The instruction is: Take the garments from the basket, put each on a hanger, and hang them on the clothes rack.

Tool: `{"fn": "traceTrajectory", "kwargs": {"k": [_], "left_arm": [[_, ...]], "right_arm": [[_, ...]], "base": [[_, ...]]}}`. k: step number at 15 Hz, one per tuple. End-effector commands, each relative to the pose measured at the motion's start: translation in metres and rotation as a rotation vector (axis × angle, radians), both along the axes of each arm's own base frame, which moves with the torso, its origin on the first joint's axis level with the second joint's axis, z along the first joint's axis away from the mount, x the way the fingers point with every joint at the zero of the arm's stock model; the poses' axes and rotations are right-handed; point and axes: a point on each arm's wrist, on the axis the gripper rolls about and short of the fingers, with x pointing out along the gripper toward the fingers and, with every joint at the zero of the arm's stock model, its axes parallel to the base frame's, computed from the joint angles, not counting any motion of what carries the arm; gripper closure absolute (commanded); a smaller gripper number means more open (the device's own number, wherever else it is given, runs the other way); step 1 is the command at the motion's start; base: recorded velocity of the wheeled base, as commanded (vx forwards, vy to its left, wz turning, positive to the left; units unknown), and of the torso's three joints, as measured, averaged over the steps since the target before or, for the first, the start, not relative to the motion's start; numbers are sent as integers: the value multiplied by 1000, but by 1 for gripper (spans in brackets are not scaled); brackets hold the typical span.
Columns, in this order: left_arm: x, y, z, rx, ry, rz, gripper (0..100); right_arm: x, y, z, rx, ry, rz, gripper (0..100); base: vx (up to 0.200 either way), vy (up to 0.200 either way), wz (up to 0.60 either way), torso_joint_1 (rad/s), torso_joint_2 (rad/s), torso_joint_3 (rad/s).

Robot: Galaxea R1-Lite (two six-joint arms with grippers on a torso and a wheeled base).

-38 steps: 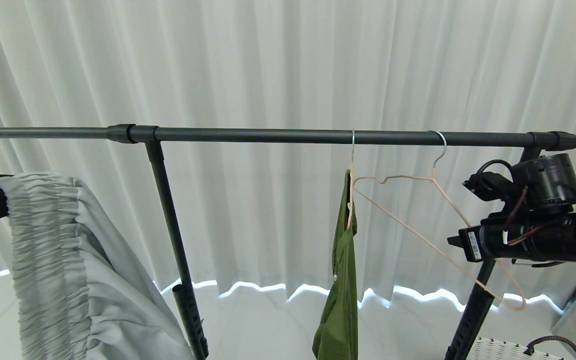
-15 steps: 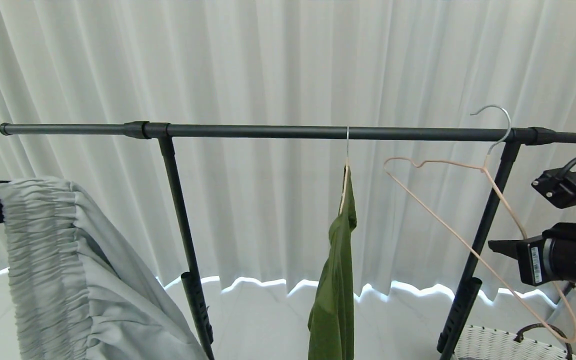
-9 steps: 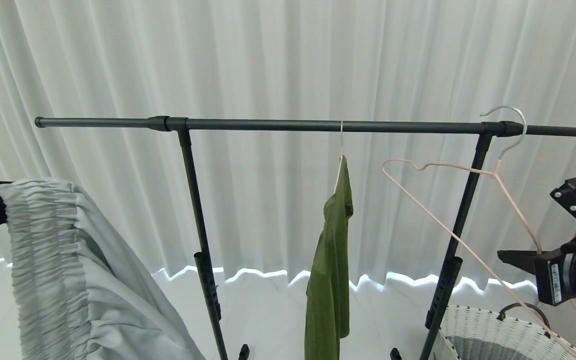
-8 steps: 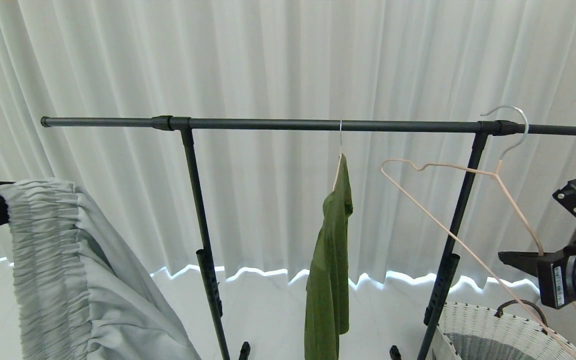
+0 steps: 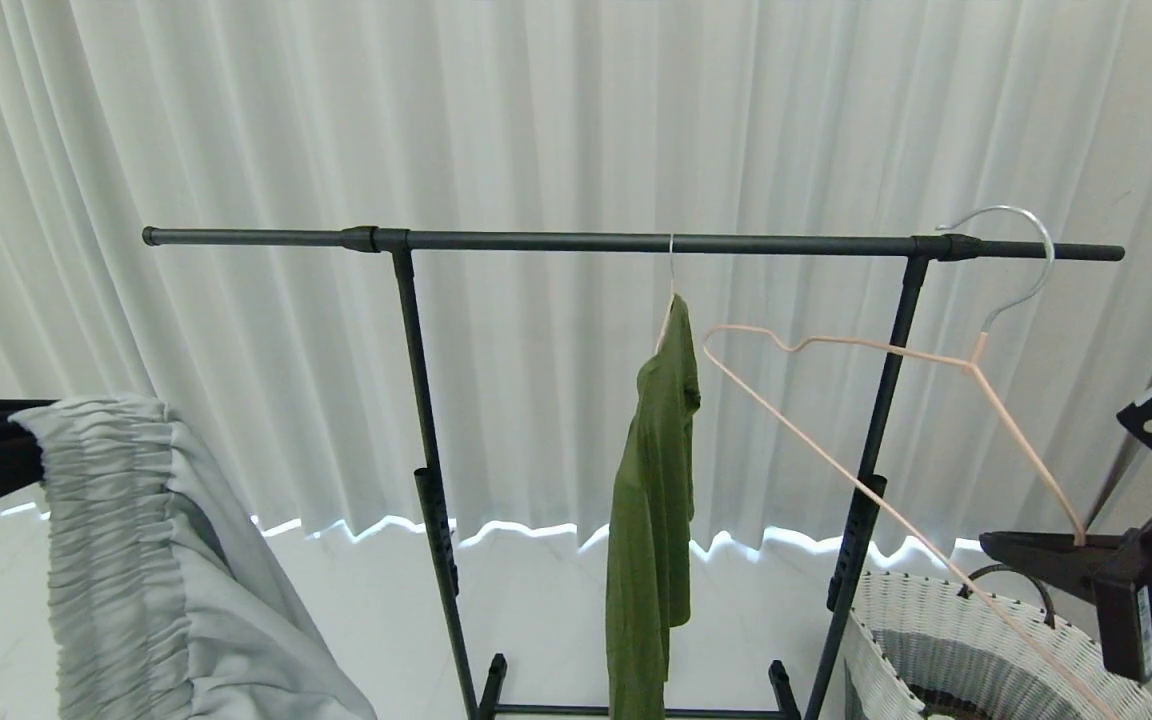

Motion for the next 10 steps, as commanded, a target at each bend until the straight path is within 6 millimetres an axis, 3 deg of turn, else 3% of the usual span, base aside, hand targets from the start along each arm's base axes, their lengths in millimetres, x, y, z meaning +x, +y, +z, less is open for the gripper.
{"fn": "traceTrajectory", "kwargs": {"k": [1, 5, 7, 8, 10], "left_arm": [[4, -3, -6, 26, 20, 9, 100], [48, -19, -16, 81, 105, 175, 100], [70, -30, -18, 20, 129, 253, 100], [91, -47, -19, -81, 154, 322, 100], [113, -64, -23, -169, 185, 392, 100]], "right_arm": [[-12, 6, 2, 10, 5, 79, 100], [-43, 30, 3, 82, 77, 301, 100], [-53, 38, 3, 100, 109, 371, 100], [-60, 43, 3, 115, 134, 418, 100], [-65, 46, 2, 115, 144, 461, 100]], "base": [[0, 0, 0, 0, 0, 0], [0, 0, 0, 0, 0, 0], [0, 0, 0, 0, 0, 0], [0, 0, 0, 0, 0, 0], [0, 0, 0, 0, 0, 0]]}}
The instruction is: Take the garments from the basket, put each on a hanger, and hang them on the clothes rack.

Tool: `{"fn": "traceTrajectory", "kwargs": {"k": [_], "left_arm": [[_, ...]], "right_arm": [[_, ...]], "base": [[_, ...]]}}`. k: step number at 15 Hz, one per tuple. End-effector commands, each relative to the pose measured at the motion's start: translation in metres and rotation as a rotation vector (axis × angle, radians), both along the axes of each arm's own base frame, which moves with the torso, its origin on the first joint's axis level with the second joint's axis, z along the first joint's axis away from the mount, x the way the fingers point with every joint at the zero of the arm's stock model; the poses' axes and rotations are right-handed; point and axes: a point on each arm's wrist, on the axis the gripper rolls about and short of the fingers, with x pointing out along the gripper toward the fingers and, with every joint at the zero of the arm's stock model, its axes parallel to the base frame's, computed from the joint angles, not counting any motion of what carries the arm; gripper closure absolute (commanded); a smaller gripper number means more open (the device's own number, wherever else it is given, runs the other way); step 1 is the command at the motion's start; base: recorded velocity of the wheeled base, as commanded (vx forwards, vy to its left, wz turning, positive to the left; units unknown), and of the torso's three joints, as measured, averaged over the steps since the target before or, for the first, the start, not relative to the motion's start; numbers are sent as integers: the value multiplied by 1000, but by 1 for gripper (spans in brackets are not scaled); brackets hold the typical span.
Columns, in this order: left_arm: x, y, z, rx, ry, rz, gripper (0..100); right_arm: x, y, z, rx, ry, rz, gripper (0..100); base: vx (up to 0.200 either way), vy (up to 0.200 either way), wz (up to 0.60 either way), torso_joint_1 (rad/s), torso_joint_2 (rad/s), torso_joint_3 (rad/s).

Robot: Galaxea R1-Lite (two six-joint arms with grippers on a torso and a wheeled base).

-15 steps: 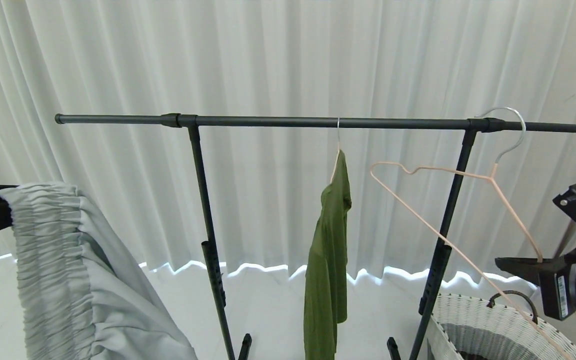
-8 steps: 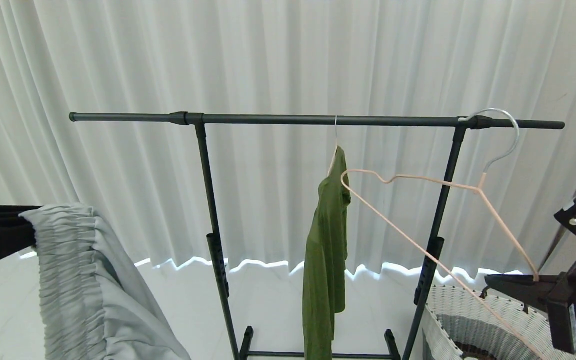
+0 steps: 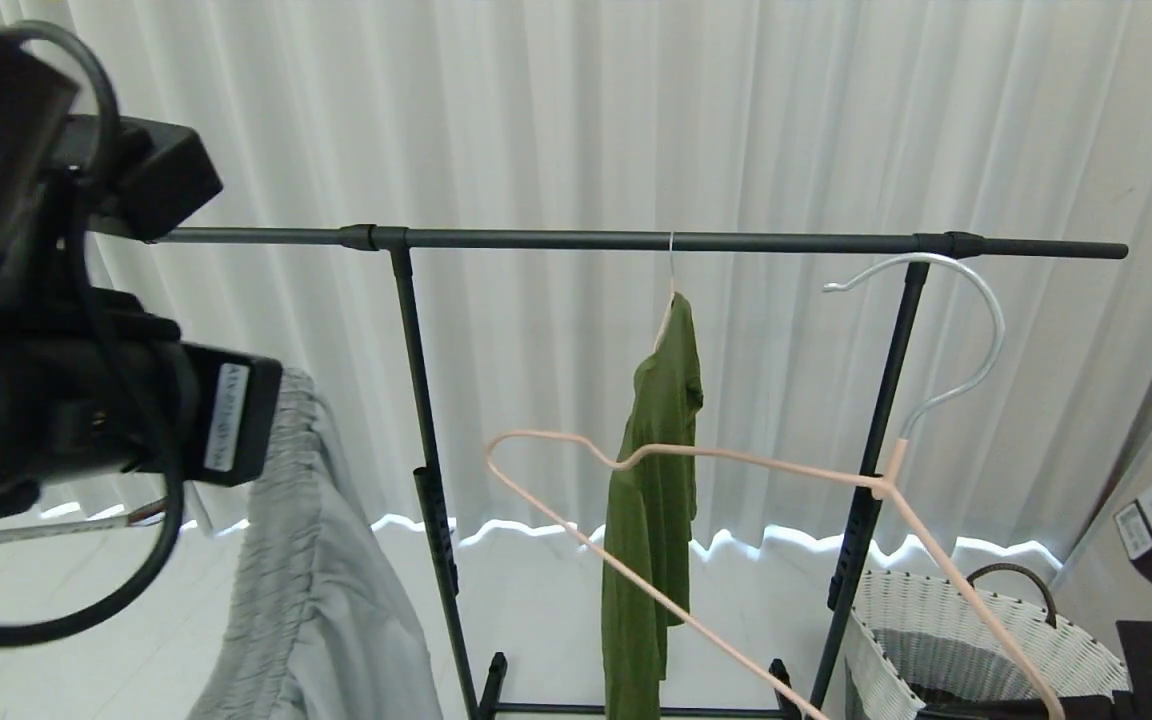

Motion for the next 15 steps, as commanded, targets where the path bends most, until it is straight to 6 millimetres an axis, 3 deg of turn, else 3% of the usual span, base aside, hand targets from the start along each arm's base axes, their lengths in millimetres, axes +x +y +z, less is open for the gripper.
{"fn": "traceTrajectory", "kwargs": {"k": [1, 10, 15], "left_arm": [[40, -26, -14, -21, 55, 71, 100], [67, -44, -13, -78, -17, 78, 100], [67, -43, -12, -74, -25, 74, 100]], "right_arm": [[-8, 5, -1, -7, 6, 69, 100], [-12, 30, -5, -4, 43, 166, 100], [2, 49, -20, -58, 72, 17, 100]], "base": [[0, 0, 0, 0, 0, 0], [0, 0, 0, 0, 0, 0], [0, 0, 0, 0, 0, 0]]}}
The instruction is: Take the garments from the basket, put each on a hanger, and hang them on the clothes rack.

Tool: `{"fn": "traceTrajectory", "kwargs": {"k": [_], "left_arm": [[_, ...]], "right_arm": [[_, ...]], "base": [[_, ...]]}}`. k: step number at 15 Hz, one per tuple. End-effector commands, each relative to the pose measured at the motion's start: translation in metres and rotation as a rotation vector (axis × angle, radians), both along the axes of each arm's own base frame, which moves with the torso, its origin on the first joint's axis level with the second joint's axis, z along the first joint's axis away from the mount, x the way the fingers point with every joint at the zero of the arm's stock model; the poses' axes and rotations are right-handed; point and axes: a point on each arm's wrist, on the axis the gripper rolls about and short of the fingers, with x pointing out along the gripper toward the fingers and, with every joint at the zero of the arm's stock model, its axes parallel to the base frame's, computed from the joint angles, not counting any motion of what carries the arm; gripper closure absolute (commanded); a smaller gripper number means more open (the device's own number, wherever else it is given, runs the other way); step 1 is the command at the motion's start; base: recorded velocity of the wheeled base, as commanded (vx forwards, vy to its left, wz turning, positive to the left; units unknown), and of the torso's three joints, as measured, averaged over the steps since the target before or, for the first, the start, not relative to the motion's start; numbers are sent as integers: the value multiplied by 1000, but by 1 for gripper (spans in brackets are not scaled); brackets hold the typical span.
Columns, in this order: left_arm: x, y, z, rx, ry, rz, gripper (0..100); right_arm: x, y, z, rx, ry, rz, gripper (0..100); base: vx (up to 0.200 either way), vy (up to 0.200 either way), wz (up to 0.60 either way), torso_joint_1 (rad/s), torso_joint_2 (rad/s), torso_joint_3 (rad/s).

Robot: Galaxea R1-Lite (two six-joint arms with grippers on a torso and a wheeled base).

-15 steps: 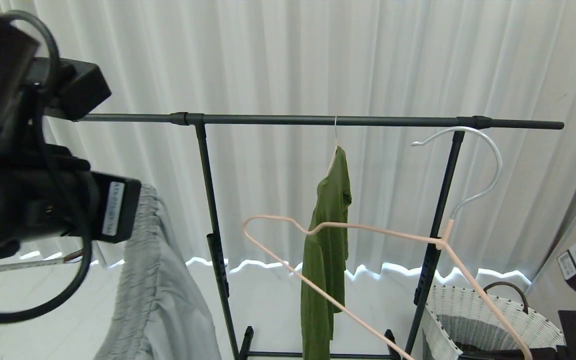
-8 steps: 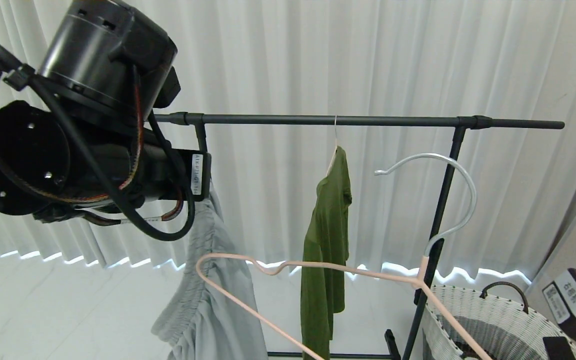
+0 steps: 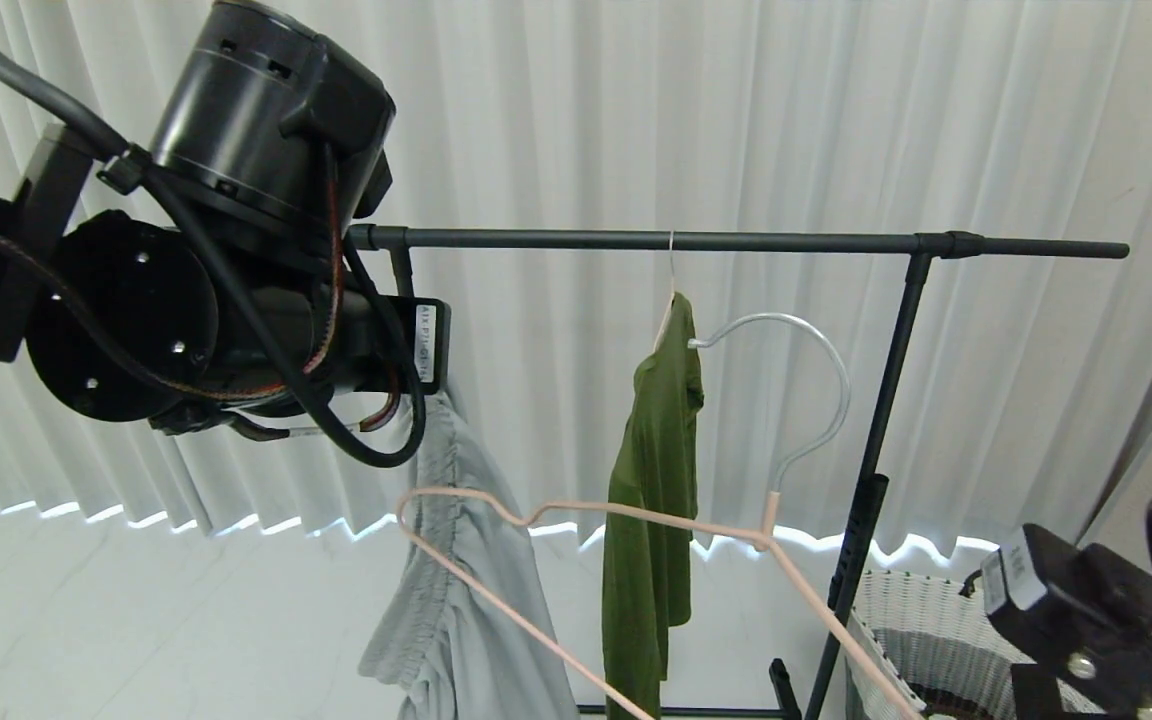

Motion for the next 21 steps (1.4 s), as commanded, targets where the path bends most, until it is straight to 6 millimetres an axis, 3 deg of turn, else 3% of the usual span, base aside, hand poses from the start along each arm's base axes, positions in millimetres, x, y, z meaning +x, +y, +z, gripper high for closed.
{"fn": "traceTrajectory", "kwargs": {"k": [1, 9, 21], "left_arm": [[-1, 2, 0, 18, 1, -4, 100], [-2, 2, -13, 164, 20, -10, 100], [-49, 6, -12, 105, 17, -126, 100]], "right_arm": [[5, 6, -9, -51, 4, -40, 100], [13, 5, -8, -50, -16, -116, 100], [22, 33, -9, 61, -40, -96, 100]], "base": [[0, 0, 0, 0, 0, 0], [0, 0, 0, 0, 0, 0], [0, 0, 0, 0, 0, 0]]}}
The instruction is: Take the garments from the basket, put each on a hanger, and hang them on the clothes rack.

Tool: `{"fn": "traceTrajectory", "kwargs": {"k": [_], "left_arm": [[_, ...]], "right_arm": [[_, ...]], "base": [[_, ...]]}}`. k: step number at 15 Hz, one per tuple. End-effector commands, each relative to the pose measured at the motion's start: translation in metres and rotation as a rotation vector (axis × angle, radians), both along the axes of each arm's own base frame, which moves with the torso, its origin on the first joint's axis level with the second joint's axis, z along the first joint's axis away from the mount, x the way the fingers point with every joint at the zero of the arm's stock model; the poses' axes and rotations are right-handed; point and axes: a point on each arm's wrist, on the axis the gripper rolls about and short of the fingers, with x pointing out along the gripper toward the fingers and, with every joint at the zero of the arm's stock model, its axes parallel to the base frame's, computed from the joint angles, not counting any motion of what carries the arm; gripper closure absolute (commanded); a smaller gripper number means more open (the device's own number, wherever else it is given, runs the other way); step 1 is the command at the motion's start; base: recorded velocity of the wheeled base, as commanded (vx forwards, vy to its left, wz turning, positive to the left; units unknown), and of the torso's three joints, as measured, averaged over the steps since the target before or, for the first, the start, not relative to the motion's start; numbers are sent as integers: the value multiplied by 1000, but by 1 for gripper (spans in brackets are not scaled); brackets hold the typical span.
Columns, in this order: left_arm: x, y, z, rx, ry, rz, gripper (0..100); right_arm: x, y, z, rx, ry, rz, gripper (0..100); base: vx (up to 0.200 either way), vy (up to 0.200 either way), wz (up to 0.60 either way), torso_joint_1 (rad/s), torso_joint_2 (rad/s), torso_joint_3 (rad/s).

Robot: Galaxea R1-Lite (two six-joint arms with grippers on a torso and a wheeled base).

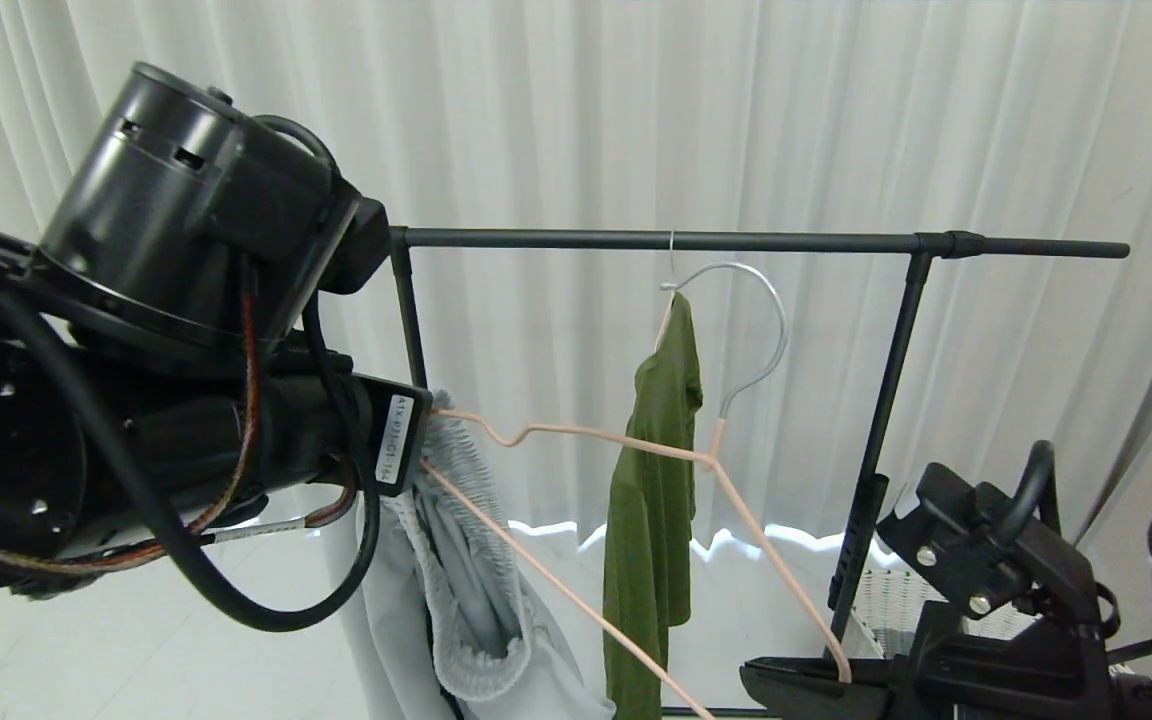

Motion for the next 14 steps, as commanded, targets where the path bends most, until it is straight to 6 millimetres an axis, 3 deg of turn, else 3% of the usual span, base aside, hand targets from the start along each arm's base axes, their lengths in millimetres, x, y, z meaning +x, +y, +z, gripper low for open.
{"fn": "traceTrajectory", "kwargs": {"k": [1, 6, 10, 14], "left_arm": [[-6, 4, 5, -18, -16, -8, 100], [-22, 8, 14, -74, -21, -80, 100], [-35, 4, 5, -59, 6, -148, 100], [-33, -1, 6, -78, -15, -159, 100]], "right_arm": [[-2, 2, -4, -16, 6, 15, 100], [-6, 0, -8, -36, 14, 29, 100], [-7, 1, -3, -2, 0, 35, 100], [-16, 3, -3, 20, 4, 111, 100]], "base": [[0, 0, 0, 0, 0, 0], [0, 0, 0, 0, 0, 0], [0, 0, 0, 0, 0, 0], [0, 0, 0, 0, 0, 0]]}}
